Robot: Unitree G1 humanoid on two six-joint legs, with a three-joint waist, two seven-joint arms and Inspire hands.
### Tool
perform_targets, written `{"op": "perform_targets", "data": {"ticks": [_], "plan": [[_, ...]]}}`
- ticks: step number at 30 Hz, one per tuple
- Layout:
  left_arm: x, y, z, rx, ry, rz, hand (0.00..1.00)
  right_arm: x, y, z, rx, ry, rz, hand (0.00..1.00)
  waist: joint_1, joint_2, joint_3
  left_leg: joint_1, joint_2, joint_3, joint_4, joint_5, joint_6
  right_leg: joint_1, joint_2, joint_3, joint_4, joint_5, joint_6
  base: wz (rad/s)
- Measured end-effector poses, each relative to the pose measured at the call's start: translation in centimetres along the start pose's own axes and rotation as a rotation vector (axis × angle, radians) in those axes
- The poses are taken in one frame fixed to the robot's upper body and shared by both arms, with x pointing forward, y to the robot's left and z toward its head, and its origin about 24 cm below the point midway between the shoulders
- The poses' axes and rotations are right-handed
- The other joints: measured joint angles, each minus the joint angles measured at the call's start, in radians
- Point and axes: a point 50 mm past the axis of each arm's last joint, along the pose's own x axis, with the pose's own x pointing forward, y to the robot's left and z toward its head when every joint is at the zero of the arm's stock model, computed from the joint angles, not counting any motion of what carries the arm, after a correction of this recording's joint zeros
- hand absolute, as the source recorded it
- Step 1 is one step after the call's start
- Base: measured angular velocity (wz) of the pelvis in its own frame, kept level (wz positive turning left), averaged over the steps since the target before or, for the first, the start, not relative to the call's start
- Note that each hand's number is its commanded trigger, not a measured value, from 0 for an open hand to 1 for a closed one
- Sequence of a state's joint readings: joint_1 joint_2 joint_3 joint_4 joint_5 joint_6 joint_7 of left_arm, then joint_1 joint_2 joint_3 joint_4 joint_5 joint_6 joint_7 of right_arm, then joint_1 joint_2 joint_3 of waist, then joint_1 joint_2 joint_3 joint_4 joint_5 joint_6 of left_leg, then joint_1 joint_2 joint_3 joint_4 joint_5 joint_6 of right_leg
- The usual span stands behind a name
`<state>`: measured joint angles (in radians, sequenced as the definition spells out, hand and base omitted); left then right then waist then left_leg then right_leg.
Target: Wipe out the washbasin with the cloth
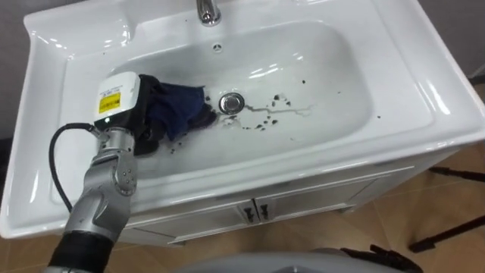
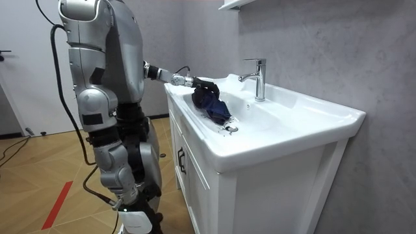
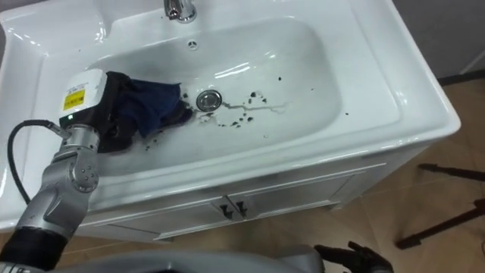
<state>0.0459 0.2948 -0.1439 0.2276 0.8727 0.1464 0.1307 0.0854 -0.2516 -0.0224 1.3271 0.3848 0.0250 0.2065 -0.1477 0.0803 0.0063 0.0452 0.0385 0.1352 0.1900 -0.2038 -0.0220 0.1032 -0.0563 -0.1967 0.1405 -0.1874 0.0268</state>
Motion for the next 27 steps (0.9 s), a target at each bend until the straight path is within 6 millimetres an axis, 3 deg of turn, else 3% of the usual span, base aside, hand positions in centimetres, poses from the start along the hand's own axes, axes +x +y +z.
{"op": "perform_targets", "data": {"ticks": [12,19,27], "plan": [[0.0,-1.2,-0.8,0.072,0.045,-0.153,1.00,0.0,-0.1,-0.3,0.000,0.023,-0.024,0.00,-0.010,-0.003,0.0054,0.001,0.000,0.002,0.008,0.000,0.000,-0.003,0.000,0.003,-0.003,0.000,0.000,0.00],[0.5,-1.4,-0.5,0.101,0.050,-0.200,1.00,-0.1,-0.4,-0.1,-0.002,0.032,-0.039,0.00,-0.009,0.010,-0.0019,0.001,0.001,0.003,0.008,0.000,0.000,-0.004,0.001,0.001,-0.003,0.000,0.000,0.00],[0.8,-1.4,-0.5,0.101,0.062,-0.232,1.00,-0.1,-0.3,0.3,-0.042,0.028,-0.048,0.00,-0.009,0.009,-0.0024,0.004,0.001,0.005,0.007,0.000,0.000,-0.001,0.002,0.004,-0.005,-0.001,0.000,0.00]]}}
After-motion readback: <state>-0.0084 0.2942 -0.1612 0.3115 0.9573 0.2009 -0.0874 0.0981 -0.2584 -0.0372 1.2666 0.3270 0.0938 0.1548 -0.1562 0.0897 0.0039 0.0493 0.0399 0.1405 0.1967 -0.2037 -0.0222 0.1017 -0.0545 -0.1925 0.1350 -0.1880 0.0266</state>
